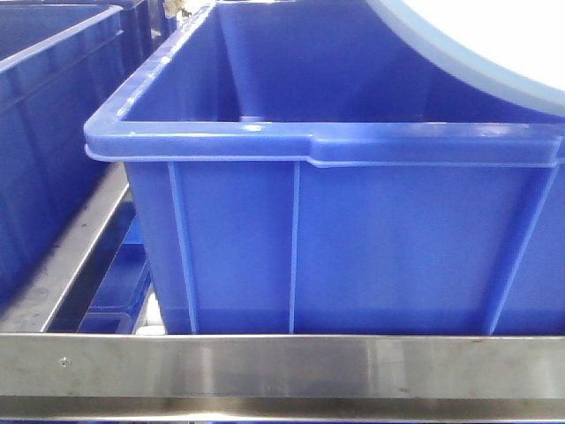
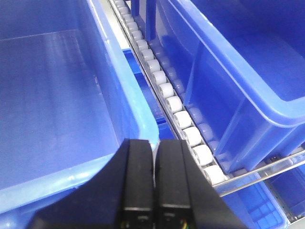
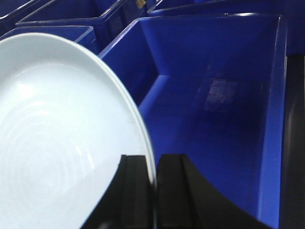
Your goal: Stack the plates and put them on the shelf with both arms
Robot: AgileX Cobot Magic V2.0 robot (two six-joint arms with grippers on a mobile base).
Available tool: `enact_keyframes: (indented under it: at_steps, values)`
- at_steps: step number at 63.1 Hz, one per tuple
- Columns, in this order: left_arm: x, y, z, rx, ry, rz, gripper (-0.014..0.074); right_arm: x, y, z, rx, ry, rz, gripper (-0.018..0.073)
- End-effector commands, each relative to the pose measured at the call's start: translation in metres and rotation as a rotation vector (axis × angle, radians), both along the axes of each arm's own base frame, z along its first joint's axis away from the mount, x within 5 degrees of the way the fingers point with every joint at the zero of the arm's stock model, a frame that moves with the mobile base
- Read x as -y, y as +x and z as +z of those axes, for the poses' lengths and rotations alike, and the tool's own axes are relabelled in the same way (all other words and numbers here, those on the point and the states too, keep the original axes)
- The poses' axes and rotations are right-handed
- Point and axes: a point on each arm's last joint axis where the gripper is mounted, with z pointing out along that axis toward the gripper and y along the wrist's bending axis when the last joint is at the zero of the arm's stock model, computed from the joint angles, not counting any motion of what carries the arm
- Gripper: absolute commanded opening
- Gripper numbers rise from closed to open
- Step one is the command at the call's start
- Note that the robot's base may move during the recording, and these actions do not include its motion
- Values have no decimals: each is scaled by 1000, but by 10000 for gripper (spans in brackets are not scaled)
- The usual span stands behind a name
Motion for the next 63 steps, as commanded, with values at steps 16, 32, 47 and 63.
enact_keyframes:
  at_steps: [16,32,47,63]
  values:
    - [3,1,16,90,-52,-21,84,5,1,27,157,75,-62,56]
    - [3,1,16,90,-52,-21,84,-2,26,73,150,65,-44,56]
    - [3,1,16,90,-52,-21,84,-22,90,89,-22,-44,6,56]
    - [3,1,16,90,-52,-21,84,-43,169,72,-187,-143,44,56]
